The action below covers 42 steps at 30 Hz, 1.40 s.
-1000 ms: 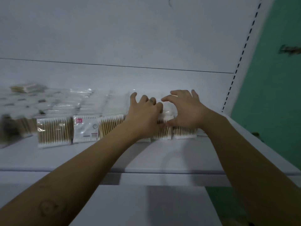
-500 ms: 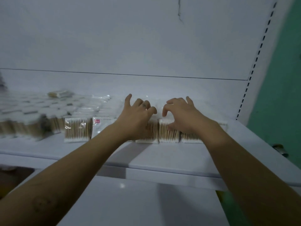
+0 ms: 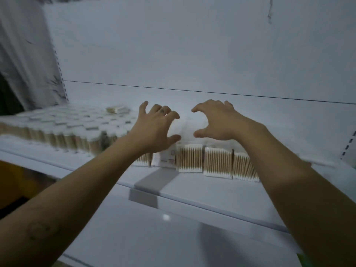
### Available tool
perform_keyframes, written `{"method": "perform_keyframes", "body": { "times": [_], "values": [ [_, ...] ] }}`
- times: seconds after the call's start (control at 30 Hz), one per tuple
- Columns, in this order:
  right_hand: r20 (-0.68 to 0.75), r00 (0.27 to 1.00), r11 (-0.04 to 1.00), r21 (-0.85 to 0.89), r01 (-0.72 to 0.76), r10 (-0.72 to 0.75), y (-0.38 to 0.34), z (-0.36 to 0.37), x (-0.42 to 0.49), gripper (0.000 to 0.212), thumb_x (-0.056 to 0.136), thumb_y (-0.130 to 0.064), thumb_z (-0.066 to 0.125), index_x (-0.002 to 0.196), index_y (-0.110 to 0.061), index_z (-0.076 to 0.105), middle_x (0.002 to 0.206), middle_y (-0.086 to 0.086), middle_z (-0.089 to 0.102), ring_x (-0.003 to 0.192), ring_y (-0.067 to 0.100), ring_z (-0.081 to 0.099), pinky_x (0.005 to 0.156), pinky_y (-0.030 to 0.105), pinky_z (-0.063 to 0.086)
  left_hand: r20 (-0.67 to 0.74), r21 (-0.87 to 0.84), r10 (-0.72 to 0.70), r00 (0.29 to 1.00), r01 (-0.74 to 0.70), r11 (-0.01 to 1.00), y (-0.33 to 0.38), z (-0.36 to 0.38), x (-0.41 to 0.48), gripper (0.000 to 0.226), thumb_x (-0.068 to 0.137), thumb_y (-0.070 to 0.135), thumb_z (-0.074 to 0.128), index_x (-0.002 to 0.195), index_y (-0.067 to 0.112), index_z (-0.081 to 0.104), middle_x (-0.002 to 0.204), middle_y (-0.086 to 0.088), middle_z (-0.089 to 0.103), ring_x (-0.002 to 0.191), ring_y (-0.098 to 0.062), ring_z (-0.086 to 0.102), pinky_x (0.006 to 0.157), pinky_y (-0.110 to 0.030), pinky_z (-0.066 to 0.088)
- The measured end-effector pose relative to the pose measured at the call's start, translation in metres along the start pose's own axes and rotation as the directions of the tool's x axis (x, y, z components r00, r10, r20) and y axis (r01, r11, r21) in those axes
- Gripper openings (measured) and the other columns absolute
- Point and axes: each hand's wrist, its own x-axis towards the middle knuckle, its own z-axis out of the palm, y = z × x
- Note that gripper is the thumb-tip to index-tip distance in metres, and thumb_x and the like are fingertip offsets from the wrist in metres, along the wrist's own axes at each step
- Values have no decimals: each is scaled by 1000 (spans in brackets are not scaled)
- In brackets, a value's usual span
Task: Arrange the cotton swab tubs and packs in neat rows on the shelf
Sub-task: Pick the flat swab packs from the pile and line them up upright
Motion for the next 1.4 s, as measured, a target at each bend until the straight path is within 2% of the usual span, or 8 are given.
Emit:
{"method": "perform_keyframes", "body": {
  "times": [0.23, 0.37, 0.63, 0.8, 1.03, 1.1, 1.23, 1.4],
  "values": [
    [34, 993, 994, 21, 110, -110, -91, 20, 91, 75, 86, -50, 65, 148, -28, 30, 149, 4, 35, 138, 26, 32, 118, 48, 12, 66, -26, -235, 970, 237, 971, -116, 9, -15, 59, 89, 58, 54, 138, 27, 43, 143, -3, 47, 135, -24, 37, 115, -54, 13],
    [96, 986, 990, 44, 132, -135, -141, 29, 157, 72, 87, -49, 64, 147, -29, 31, 149, 3, 35, 135, 28, 35, 112, 44, 24, 123, -65, -338, 933, 347, 935, -198, 12, -18, 59, 88, 61, 53, 136, 28, 45, 137, 0, 52, 129, -23, 43, 113, -51, 22],
    [189, 977, 995, 41, 91, -97, -224, 63, 285, 66, 88, -46, 64, 144, -20, 40, 142, 4, 45, 129, 23, 41, 99, 37, 40, 144, -133, -373, 917, 391, 911, -316, 44, -10, 58, 87, 62, 53, 134, 28, 47, 133, 2, 55, 124, -22, 48, 105, -44, 27],
    [221, 975, 997, -80, -10, 28, -245, 89, 345, 60, 90, -49, 60, 137, -14, 46, 138, 6, 49, 124, 28, 48, 103, 44, 42, 117, -219, -349, 930, 367, 904, -345, 60, -1, 57, 87, 63, 52, 133, 29, 47, 131, 5, 55, 122, -20, 50, 105, -45, 27],
    [240, 963, 984, -153, -87, 122, -241, 112, 376, 54, 88, -44, 62, 131, -15, 46, 130, 5, 53, 115, 29, 52, 96, 39, 41, 109, -295, -319, 941, 338, 894, -365, 81, -5, 54, 88, 62, 50, 132, 31, 47, 129, 6, 56, 122, -19, 49, 111, -48, 22],
    [222, 967, 989, -106, -104, 125, -242, 110, 379, 66, 84, -42, 67, 138, -18, 39, 137, 5, 50, 120, 29, 49, 93, 38, 38, 113, -303, -322, 940, 341, 890, -370, 84, -3, 53, 89, 62, 50, 131, 31, 47, 128, 6, 56, 123, -19, 48, 111, -48, 20],
    [164, 981, 995, -8, -100, 100, -242, 95, 368, 90, 75, -46, 76, 148, -20, 31, 145, 8, 42, 131, 31, 38, 105, 43, 37, 123, -324, -322, 939, 344, 881, -366, 86, 6, 54, 90, 61, 49, 132, 29, 46, 125, 8, 58, 122, -18, 48, 110, -46, 22],
    [66, 997, 994, 103, -41, 34, -234, 68, 338, 61, 72, -45, 75, 128, -28, 57, 132, 6, 46, 126, 26, 40, 102, 41, 41, 115, -375, -314, 942, 334, 865, -345, 78, 25, 61, 92, 64, 42, 140, 25, 39, 126, 4, 59, 120, -19, 52, 104, -46, 26]
  ]
}}
